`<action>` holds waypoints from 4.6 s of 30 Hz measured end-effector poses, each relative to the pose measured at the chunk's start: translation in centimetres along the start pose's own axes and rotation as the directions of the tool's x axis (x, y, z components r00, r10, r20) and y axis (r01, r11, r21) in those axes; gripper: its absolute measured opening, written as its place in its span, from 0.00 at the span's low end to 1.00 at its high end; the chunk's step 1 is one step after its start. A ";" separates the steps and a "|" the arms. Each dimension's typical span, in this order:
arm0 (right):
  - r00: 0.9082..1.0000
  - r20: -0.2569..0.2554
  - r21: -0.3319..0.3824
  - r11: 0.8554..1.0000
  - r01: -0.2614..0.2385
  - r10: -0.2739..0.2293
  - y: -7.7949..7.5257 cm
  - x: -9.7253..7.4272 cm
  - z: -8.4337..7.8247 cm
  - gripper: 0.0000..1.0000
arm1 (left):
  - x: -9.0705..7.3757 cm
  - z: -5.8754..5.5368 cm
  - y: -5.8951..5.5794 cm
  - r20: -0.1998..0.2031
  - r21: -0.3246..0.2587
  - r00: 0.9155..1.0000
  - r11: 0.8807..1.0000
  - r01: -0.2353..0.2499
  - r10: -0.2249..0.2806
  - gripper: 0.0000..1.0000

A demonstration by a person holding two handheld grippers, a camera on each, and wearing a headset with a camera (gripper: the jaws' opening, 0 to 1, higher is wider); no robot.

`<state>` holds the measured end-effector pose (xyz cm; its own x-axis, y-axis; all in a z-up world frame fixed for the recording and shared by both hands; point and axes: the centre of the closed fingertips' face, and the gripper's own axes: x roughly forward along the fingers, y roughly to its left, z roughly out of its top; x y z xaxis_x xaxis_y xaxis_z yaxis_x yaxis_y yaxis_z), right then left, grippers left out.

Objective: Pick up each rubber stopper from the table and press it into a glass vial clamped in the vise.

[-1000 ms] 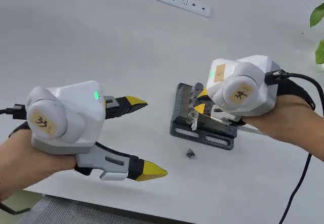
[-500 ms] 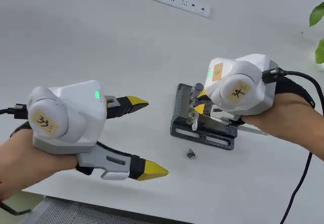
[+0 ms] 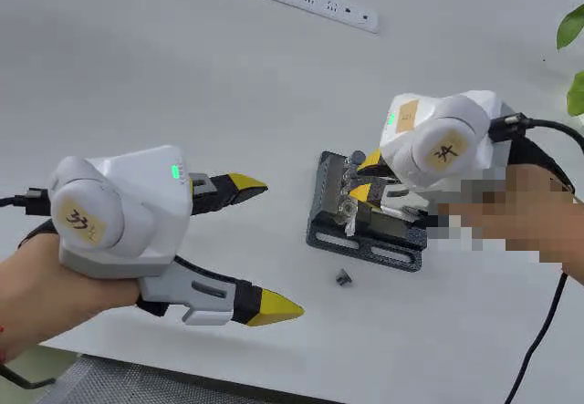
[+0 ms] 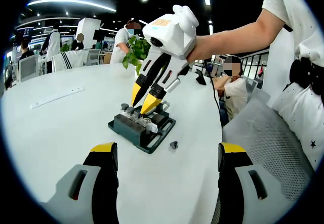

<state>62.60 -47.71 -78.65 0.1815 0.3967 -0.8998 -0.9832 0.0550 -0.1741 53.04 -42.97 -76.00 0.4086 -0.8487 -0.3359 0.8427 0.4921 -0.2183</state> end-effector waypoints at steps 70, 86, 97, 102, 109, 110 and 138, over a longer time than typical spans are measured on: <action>0.956 -0.138 0.018 0.966 -0.257 0.257 0.6 0.9 -0.8 0.02 | -0.3 0.4 0.5 0.023 -0.012 1.000 1.000 -0.017 0.017 0.78; 0.952 -0.181 -0.020 0.966 -0.256 0.248 0.5 1.1 -0.9 0.01 | 0.0 0.9 0.5 0.028 -0.006 1.000 1.000 -0.010 0.010 0.78; 0.945 -0.195 -0.013 0.963 -0.270 0.262 0.6 1.2 -0.9 0.01 | 0.0 0.8 0.6 0.027 -0.009 1.000 1.000 -0.009 0.009 0.78; 0.944 -0.202 -0.014 0.963 -0.270 0.262 0.6 1.3 -0.9 0.00 | 0.1 0.8 0.6 0.027 -0.007 1.000 1.000 -0.007 0.007 0.78; 0.939 -0.223 -0.025 0.962 -0.272 0.260 0.5 1.3 -1.0 0.00 | 0.2 1.1 0.5 0.027 -0.007 1.000 1.000 -0.010 0.010 0.78; 0.939 -0.225 -0.024 0.962 -0.272 0.260 0.5 1.3 -1.0 0.00 | 0.2 1.1 0.5 0.025 -0.006 1.000 1.000 -0.010 0.010 0.78; 0.948 -0.217 -0.021 0.970 -0.244 0.234 0.5 1.1 -0.8 0.02 | -0.4 1.8 -0.1 0.003 0.033 1.000 0.999 -0.015 0.015 0.78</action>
<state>62.28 -47.94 -80.05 -0.0533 0.1898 -0.9804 -0.9972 -0.0622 0.0422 53.41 -43.09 -74.20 0.4225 -0.8415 -0.3367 0.8473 0.4986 -0.1829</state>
